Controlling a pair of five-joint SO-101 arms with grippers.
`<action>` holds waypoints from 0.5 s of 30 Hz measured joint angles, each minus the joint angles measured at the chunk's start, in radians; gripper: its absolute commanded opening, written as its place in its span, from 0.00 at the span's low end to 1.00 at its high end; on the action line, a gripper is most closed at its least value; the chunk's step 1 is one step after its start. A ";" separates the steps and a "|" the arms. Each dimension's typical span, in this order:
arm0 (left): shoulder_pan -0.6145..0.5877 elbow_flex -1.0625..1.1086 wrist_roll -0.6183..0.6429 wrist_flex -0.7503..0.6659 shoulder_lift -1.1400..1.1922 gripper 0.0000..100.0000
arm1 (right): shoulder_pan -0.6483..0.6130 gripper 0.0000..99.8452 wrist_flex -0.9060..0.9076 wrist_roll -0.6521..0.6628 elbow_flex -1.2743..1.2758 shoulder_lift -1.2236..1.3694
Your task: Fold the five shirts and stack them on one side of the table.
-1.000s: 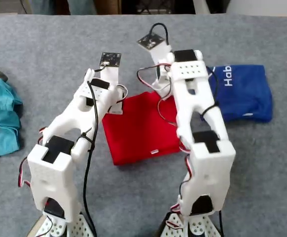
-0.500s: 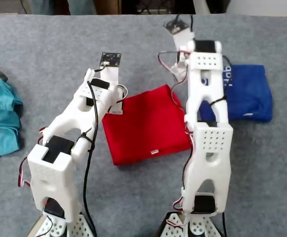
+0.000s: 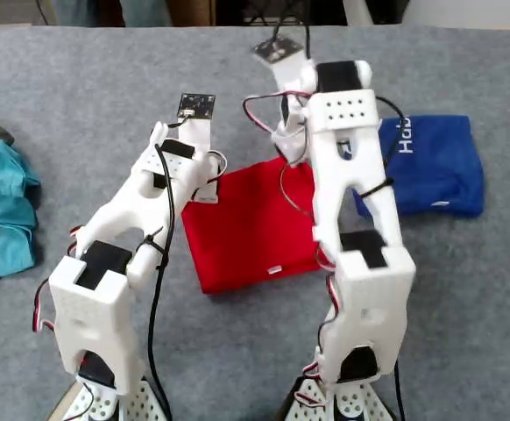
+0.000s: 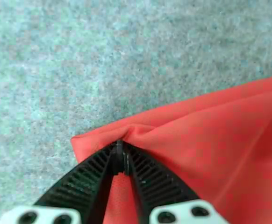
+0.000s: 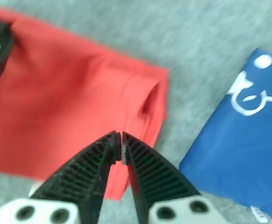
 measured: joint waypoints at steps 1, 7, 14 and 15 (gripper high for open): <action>0.000 0.000 0.000 0.000 0.000 0.03 | -0.008 0.01 -0.018 0.008 0.031 -0.012; 0.000 0.000 0.000 0.000 0.000 0.03 | 0.006 0.01 -0.226 0.020 0.176 0.017; 0.000 0.000 0.000 0.000 0.000 0.03 | 0.120 0.01 -0.479 0.018 0.190 0.236; 0.000 0.000 0.000 0.000 0.000 0.03 | 0.132 0.01 -0.494 0.017 0.190 0.264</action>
